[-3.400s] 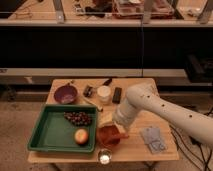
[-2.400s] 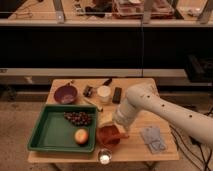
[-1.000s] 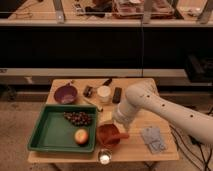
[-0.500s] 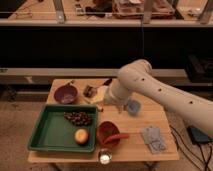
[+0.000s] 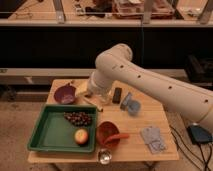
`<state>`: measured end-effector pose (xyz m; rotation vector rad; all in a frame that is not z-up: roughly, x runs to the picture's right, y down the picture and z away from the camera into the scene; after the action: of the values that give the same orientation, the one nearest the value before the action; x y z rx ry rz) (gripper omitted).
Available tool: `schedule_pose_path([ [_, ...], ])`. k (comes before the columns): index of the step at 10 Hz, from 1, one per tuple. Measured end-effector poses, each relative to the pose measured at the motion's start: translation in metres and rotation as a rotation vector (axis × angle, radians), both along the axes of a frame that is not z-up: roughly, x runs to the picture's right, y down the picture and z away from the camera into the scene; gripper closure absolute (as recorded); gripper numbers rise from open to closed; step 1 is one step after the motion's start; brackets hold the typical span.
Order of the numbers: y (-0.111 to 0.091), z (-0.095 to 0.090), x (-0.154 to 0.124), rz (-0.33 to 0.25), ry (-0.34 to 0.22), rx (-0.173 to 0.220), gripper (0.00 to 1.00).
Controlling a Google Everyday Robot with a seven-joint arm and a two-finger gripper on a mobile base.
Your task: Place grapes in paper cup
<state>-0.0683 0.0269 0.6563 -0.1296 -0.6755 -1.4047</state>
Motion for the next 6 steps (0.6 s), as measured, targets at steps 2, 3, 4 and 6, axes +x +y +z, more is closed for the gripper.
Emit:
schedule_pose_path([
  [2, 0.0031, 0.0095, -0.0106, -0.032, 0.002, 0.002, 0.2],
  [3, 0.0025, 0.0101, -0.0082, -0.03, 0.006, 0.004, 0.2],
  [4, 0.0026, 0.0102, -0.0081, -0.03, 0.006, 0.004, 0.2],
  [6, 0.0031, 0.01, -0.0094, -0.033, 0.006, 0.003, 0.2],
])
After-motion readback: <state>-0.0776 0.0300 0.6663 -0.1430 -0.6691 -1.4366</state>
